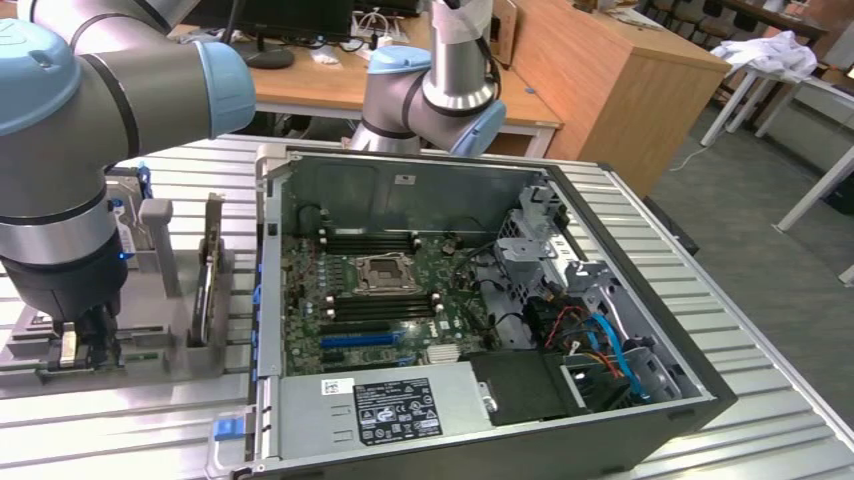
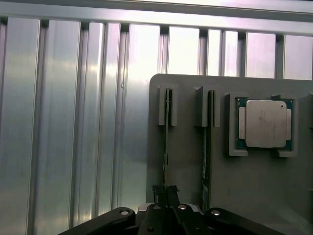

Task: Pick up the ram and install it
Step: 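Pick up the ram and move it above insertion slot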

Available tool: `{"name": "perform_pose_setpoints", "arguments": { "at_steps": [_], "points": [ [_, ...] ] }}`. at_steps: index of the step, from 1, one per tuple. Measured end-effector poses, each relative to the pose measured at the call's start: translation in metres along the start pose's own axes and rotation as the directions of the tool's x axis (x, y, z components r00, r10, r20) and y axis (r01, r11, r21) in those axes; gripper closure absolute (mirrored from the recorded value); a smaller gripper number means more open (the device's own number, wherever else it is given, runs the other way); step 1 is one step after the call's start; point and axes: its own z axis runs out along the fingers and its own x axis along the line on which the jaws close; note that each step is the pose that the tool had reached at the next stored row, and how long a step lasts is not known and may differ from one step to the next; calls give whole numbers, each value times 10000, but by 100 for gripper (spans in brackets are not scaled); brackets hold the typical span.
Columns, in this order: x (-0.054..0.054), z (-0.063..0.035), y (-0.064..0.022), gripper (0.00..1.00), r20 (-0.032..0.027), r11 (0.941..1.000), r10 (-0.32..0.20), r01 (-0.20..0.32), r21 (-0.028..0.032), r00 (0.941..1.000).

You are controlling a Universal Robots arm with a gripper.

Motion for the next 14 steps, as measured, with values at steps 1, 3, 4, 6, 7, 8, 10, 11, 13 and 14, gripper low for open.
{"name": "perform_pose_setpoints", "arguments": {
  "at_steps": [1, 3, 4, 6, 7, 8, 10, 11, 13, 14],
  "points": [
    [0, 0, 0, 88, 0, 10000, 1, -1, 1, 10000],
    [0, -10, 1, 88, -2, 10000, 2, -2, -2, 10000],
    [0, -16, 1, 88, -1, 10000, 2, -2, -1, 10000],
    [-1, -27, 1, 88, 1, 10000, 2, -2, 1, 10000],
    [-1, -34, 1, 88, 0, 10000, 3, -3, 0, 10000],
    [-1, -41, 2, 88, 0, 10000, 5, -5, 0, 10000],
    [-1, -58, 2, 88, 0, 10000, 13, -13, 0, 10000],
    [-2, -68, 3, 88, 0, 10000, 19, -19, 0, 10000],
    [-2, -91, 4, 88, 2, 10000, 32, -32, 1, 10000],
    [-3, -104, 4, 88, 1, 10000, 40, -40, 1, 10000]
  ]
}}
